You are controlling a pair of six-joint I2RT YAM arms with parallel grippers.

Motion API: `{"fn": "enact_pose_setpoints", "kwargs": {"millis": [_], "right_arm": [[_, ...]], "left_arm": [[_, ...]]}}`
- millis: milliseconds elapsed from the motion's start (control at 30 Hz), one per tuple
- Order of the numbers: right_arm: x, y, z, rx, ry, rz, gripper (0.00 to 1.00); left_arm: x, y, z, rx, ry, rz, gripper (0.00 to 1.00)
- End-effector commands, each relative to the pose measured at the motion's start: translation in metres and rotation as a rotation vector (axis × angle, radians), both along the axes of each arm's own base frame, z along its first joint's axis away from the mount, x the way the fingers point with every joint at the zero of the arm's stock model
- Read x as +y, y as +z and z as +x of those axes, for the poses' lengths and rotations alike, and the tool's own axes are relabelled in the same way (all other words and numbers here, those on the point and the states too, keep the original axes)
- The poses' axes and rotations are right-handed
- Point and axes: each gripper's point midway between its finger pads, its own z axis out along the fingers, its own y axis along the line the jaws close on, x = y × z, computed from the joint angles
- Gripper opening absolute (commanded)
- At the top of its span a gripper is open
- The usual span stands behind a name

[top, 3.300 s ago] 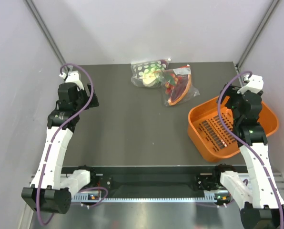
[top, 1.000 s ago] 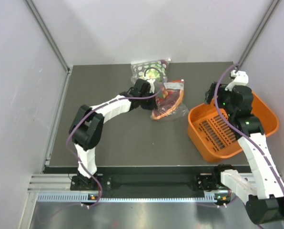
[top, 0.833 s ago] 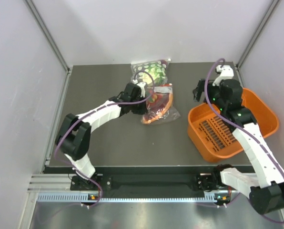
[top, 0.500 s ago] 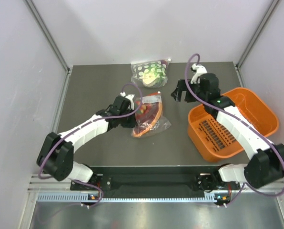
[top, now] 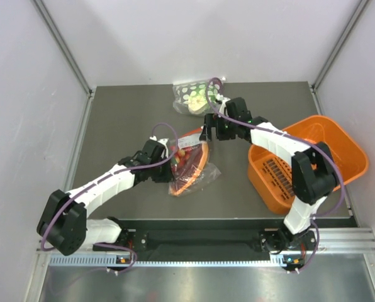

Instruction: Open the zip-top bag and remove the fake food

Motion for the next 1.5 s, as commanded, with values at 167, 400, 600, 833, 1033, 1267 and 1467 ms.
{"fn": "enact_pose_setpoints", "kwargs": {"millis": [167,400,600,833,1033,1267,1467], "right_arm": [[0.031,-0.011,0.022,-0.01,0.038,0.057,0.89],[0.065,-0.012,0.024,-0.046,0.167,0.22,0.77],[0.083,-0.019,0.018,-0.017,0.239,0.315,0.52],[0.075,-0.002,0.011,-0.063,0.255,0.281,0.0],[0.062,0.032,-0.011,-0.144,0.292,0.28,0.0],[0.055,0.075,-0.051,-0.201,0.388,0.329,0.0],[0.053,0.11,-0.084,-0.228,0.495,0.39,0.0]], "left_arm": [[0.004,-0.006,-0.018,0.047,-0.011,-0.008,0.0],[0.005,-0.013,-0.024,0.079,-0.041,0.004,0.0],[0.007,-0.017,-0.026,0.085,-0.059,0.02,0.0],[0.013,-0.005,-0.014,0.025,-0.033,0.053,0.21],[0.003,0.066,0.023,-0.198,-0.048,0.018,0.72],[-0.012,0.162,0.062,-0.464,-0.093,-0.047,0.78],[-0.037,0.207,0.081,-0.595,-0.215,-0.181,0.78]]}}
